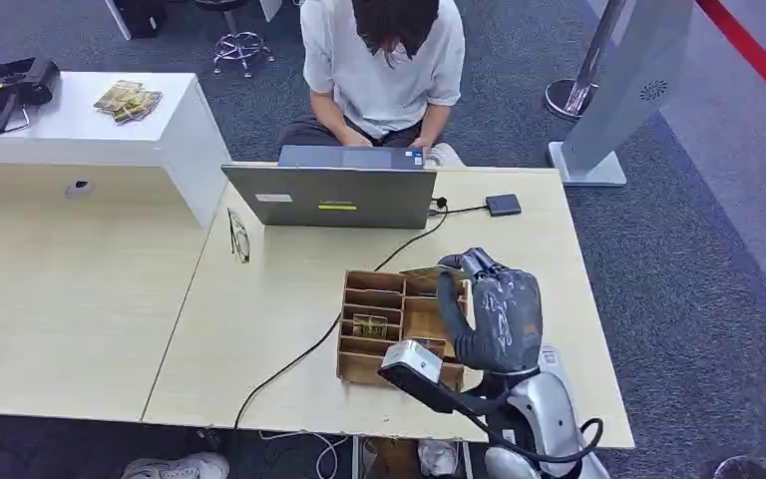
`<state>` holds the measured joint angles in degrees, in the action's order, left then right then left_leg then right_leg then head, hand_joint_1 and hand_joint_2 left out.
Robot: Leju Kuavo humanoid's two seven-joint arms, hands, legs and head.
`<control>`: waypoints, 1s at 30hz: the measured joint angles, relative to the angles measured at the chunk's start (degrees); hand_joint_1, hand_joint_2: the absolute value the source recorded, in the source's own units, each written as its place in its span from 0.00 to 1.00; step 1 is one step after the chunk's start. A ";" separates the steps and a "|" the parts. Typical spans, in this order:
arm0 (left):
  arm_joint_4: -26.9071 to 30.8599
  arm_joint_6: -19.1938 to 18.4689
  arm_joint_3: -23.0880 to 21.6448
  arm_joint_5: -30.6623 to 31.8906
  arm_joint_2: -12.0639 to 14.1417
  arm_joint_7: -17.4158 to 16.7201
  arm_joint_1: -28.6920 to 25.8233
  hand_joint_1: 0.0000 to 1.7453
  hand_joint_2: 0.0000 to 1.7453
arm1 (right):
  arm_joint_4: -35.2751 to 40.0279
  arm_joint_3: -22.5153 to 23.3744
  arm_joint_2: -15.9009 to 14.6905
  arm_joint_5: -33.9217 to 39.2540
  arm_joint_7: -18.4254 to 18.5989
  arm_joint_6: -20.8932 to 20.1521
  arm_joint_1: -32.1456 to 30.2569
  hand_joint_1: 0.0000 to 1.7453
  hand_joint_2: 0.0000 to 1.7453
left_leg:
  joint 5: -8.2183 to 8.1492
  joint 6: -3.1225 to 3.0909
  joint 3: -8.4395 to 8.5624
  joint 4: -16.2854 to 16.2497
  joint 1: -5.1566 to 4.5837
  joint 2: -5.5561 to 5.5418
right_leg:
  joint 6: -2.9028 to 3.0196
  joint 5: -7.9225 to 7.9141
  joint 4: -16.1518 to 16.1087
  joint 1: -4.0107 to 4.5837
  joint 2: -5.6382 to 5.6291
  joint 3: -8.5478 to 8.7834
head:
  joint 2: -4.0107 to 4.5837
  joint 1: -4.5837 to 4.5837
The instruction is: Pass the card to the sensor for recognition and then transmit it.
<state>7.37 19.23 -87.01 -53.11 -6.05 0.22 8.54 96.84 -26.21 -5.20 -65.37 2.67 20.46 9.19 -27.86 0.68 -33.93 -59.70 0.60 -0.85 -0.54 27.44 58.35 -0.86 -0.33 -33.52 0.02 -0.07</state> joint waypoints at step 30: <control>-0.28 9.54 0.17 7.54 -0.55 -1.84 -0.87 0.00 0.00 | -18.40 0.13 1.57 -1.95 4.15 -2.80 14.19 1.00 1.00 | 0.00 -0.07 -0.09 -0.06 -0.06 -0.02 | -0.09 -0.06 -0.20 -0.08 -0.02 -0.04 | 0.00 0.00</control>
<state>7.08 28.76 -86.84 -45.57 -6.60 -1.62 7.66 78.44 -26.07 -3.63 -67.32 6.82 17.66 23.38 -27.86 0.61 -34.02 -59.76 0.54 -0.87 -0.63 27.38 58.15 -0.94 -0.35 -33.55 0.02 -0.07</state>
